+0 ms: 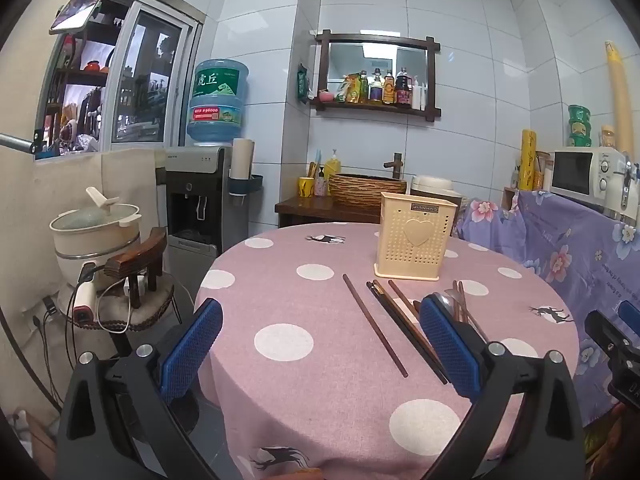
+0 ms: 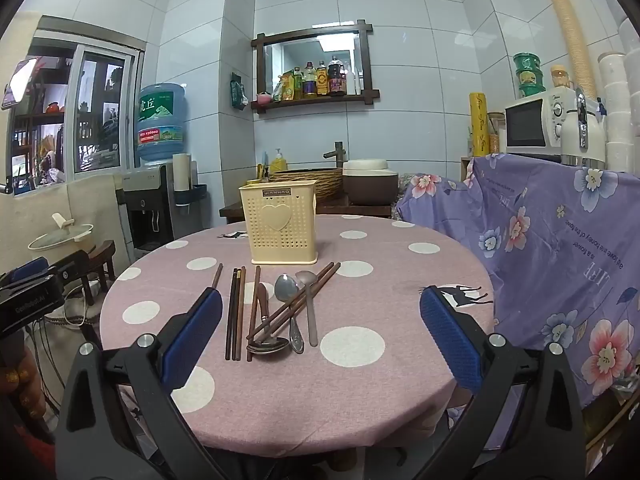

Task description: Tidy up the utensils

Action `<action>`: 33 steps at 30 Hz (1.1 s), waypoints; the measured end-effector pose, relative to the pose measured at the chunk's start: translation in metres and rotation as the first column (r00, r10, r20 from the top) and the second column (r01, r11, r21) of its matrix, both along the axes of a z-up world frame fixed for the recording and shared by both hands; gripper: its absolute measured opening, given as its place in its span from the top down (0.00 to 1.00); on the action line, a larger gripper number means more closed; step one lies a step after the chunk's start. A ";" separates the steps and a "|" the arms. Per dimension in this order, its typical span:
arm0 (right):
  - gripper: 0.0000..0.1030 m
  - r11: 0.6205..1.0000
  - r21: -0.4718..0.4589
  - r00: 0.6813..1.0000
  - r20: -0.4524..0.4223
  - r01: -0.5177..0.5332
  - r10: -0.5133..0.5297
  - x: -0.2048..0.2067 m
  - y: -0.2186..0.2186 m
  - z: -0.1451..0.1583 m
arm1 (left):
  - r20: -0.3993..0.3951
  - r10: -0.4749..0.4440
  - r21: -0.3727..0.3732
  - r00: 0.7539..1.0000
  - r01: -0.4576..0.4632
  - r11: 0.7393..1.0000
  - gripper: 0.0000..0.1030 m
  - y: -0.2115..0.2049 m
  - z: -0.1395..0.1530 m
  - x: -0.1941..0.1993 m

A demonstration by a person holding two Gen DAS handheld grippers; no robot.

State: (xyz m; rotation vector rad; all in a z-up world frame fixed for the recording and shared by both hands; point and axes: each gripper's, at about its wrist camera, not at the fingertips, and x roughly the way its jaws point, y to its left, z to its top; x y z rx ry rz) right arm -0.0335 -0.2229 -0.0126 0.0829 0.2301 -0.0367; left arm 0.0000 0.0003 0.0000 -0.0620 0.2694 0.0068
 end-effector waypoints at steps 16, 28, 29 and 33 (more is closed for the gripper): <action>0.05 1.000 0.000 1.000 -0.004 0.000 0.000 0.000 0.000 0.000 | -0.007 -0.003 0.007 1.000 0.003 1.000 0.05 -0.002 0.001 0.001; 0.05 1.000 0.000 1.000 -0.005 -0.002 0.002 0.000 0.001 0.000 | -0.012 -0.012 0.005 1.000 0.012 1.000 0.05 0.000 -0.003 0.001; 0.05 1.000 0.000 1.000 -0.005 -0.001 0.001 0.000 0.001 0.000 | -0.012 -0.012 0.004 1.000 0.013 1.000 0.05 0.001 -0.003 0.001; 0.05 1.000 0.000 1.000 -0.005 -0.001 0.001 0.000 0.003 -0.001 | -0.012 -0.014 0.004 1.000 0.014 1.000 0.05 0.001 -0.003 0.001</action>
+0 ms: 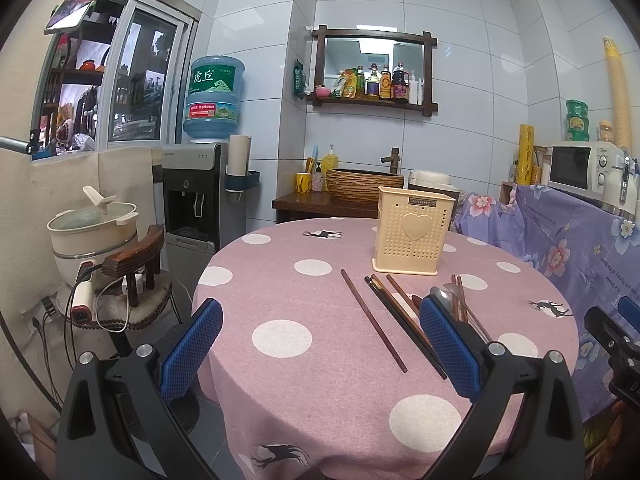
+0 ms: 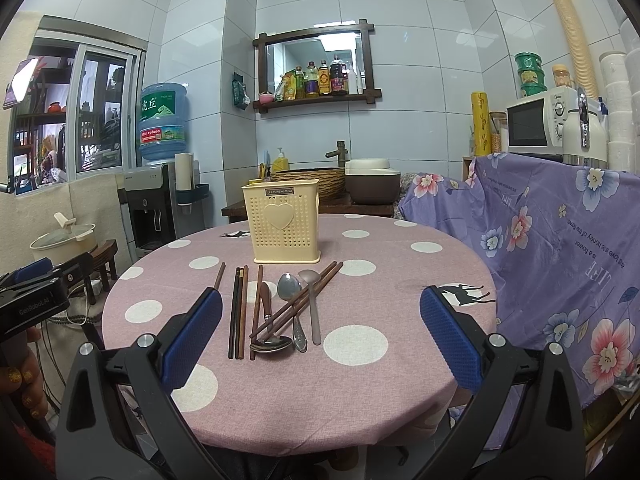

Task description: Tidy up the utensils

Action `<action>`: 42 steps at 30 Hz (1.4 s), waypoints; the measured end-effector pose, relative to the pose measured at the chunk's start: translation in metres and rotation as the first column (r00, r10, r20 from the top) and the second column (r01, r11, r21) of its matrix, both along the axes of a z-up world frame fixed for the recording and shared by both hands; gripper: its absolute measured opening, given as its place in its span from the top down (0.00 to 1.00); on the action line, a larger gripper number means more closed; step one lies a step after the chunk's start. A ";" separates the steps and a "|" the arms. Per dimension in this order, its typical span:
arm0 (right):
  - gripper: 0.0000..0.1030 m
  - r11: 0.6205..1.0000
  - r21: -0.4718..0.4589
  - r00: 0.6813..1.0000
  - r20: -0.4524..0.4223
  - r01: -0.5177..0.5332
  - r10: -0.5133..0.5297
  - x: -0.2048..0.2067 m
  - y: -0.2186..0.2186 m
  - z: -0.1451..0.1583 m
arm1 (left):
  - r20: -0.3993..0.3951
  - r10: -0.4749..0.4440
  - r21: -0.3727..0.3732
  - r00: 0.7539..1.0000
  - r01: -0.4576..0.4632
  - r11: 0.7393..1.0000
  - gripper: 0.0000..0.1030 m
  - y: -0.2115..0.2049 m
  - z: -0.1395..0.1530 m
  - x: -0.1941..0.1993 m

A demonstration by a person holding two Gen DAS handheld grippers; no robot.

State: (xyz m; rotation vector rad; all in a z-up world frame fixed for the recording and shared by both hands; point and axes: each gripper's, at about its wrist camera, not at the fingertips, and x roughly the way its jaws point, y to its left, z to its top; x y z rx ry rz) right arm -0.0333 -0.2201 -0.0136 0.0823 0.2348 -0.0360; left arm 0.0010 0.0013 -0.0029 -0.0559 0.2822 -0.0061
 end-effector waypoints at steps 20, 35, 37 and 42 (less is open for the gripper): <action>0.05 1.000 0.000 1.000 0.001 0.000 0.000 -0.001 -0.002 0.001 | -0.004 0.003 0.002 1.000 -0.003 1.000 0.05 0.001 -0.002 0.001; 0.05 1.000 0.002 1.000 0.001 0.001 -0.001 0.000 -0.001 0.001 | -0.011 -0.001 0.005 1.000 0.001 1.000 0.05 0.002 -0.004 0.002; 0.05 1.000 0.000 1.000 0.002 0.002 -0.002 0.000 -0.001 0.001 | -0.011 0.000 0.004 1.000 0.000 1.000 0.05 0.002 -0.005 0.002; 0.05 1.000 0.001 1.000 0.000 0.001 -0.001 0.000 0.000 0.000 | -0.012 -0.001 0.005 1.000 0.001 1.000 0.05 0.002 -0.004 0.002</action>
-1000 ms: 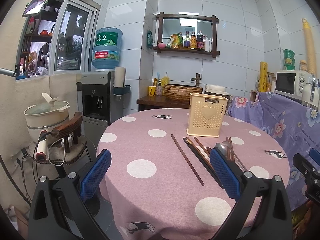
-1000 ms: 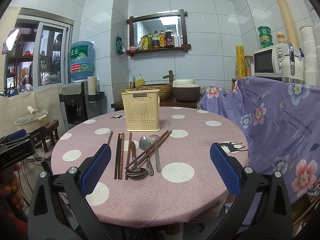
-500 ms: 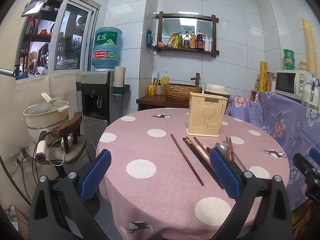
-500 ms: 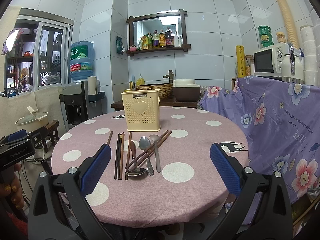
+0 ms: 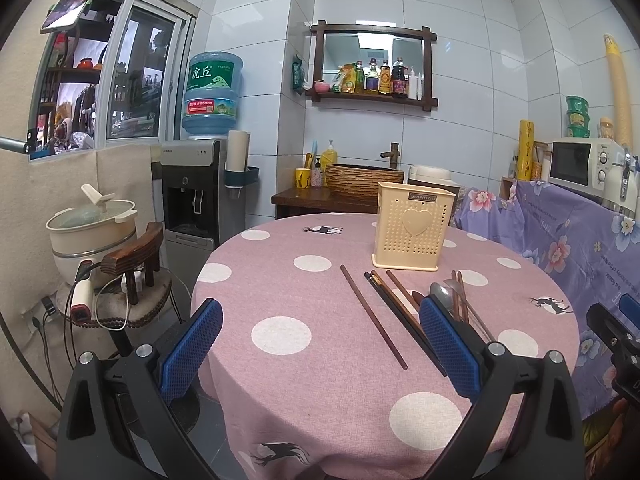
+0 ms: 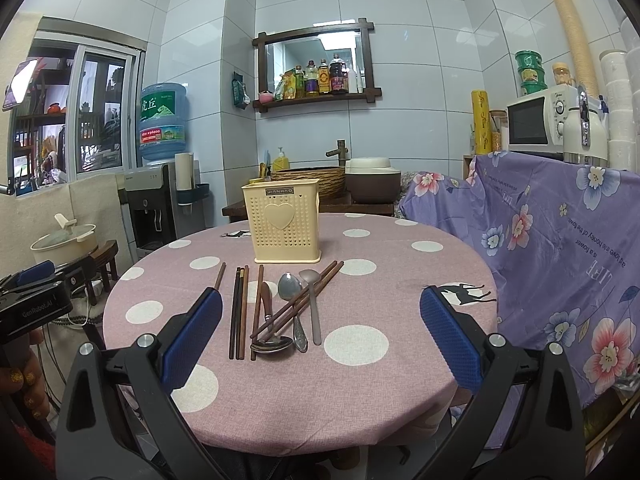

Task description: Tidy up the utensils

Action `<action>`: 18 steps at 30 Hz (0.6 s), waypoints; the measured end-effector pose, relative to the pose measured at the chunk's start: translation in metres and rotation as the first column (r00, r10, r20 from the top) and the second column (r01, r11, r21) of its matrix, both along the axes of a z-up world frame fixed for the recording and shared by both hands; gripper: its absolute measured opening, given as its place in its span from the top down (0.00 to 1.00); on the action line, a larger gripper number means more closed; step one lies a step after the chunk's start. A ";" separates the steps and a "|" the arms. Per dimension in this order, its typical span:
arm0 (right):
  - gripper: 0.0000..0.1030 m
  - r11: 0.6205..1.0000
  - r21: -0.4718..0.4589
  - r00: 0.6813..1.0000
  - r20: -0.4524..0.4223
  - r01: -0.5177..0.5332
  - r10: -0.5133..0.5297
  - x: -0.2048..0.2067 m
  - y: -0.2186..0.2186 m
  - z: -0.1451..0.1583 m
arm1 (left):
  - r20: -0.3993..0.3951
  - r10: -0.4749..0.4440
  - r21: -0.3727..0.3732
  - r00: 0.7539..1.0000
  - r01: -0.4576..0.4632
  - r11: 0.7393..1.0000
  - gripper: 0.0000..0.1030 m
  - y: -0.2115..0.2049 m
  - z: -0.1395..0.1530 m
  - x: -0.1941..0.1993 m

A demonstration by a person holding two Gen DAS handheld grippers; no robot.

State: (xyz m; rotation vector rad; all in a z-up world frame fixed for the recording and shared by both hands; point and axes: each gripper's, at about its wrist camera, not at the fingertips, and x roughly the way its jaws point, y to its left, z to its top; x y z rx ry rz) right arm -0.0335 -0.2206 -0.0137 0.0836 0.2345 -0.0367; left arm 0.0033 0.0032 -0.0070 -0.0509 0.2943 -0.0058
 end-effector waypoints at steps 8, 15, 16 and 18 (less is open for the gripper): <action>0.05 1.000 0.000 1.000 0.000 0.000 0.000 0.001 0.000 -0.001 | 0.000 0.001 0.000 1.000 -0.001 1.000 0.05 0.000 0.000 0.000; 0.05 1.000 -0.001 1.000 -0.002 -0.002 0.002 0.001 0.004 -0.002 | -0.001 0.000 0.000 1.000 0.000 1.000 0.05 0.000 0.001 0.000; 0.05 1.000 0.000 1.000 -0.003 -0.001 0.001 0.001 0.003 -0.002 | -0.002 0.000 0.000 1.000 0.000 1.000 0.05 0.000 0.001 0.000; 0.05 1.000 0.000 1.000 -0.005 -0.004 0.004 0.002 0.005 -0.005 | -0.001 0.001 0.000 1.000 -0.001 1.000 0.05 0.000 0.001 0.000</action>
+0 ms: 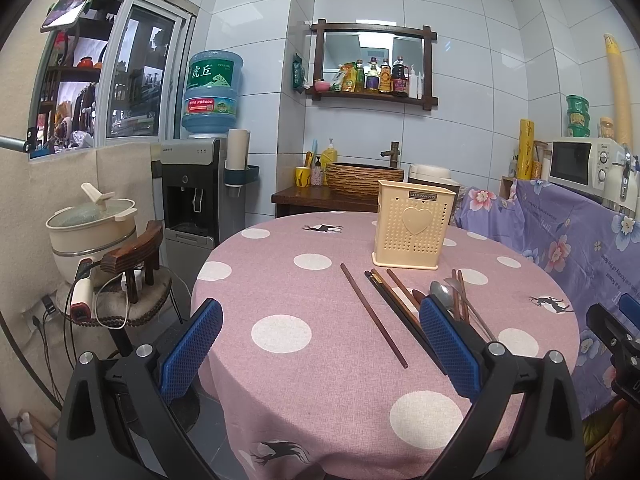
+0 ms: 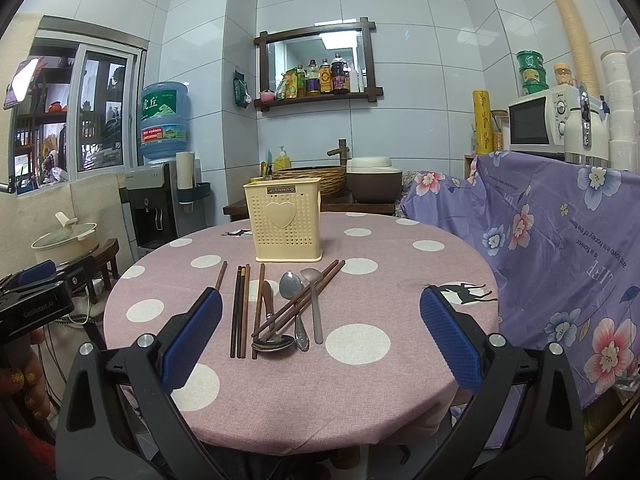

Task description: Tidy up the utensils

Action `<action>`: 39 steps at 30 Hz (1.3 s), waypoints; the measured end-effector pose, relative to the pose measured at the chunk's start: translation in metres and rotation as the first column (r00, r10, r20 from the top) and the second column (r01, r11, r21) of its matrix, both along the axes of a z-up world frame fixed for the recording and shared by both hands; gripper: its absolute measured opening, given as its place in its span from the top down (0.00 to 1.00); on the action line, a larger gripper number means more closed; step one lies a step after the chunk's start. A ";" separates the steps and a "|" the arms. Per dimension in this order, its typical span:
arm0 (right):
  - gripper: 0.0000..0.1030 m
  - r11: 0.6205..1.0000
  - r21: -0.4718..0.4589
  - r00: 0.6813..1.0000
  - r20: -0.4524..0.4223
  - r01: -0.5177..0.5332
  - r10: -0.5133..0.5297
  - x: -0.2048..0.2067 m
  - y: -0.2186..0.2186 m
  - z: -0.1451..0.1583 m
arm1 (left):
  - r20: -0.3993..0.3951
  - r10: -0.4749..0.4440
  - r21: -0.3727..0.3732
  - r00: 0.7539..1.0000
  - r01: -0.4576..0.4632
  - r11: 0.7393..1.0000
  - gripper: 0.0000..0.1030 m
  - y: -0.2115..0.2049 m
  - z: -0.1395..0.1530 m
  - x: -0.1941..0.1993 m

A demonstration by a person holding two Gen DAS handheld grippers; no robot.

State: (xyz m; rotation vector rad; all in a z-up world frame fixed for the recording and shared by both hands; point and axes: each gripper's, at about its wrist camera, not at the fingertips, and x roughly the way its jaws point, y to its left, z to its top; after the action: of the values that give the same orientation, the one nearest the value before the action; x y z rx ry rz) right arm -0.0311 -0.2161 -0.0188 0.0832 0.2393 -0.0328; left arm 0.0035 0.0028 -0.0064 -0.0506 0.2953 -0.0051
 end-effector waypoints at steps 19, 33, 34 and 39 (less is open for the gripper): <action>0.05 0.999 -0.029 0.999 -0.050 -0.021 0.020 0.013 -0.005 -0.005 | -0.057 -0.024 0.009 0.998 0.024 1.000 0.05 0.003 -0.017 0.009; 0.05 0.999 0.010 0.965 -0.260 -0.037 0.038 0.087 -0.033 -0.025 | -0.278 -0.101 -0.036 0.955 0.094 0.995 0.14 0.016 -0.035 0.073; 0.05 0.999 0.011 0.960 -0.276 -0.039 0.040 0.095 -0.034 -0.025 | -0.294 -0.110 -0.034 0.949 0.105 0.994 0.17 0.015 -0.034 0.080; 0.23 0.995 -0.024 0.923 -0.377 -0.096 0.080 0.144 -0.027 -0.031 | -0.323 -0.148 -0.022 0.935 0.150 0.989 0.23 0.006 -0.029 0.105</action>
State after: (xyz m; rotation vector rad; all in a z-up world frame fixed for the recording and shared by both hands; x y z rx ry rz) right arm 0.1133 -0.2435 -0.0503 0.0235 0.6271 0.0362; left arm 0.1089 0.0090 -0.0354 -0.0253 0.6285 -0.1486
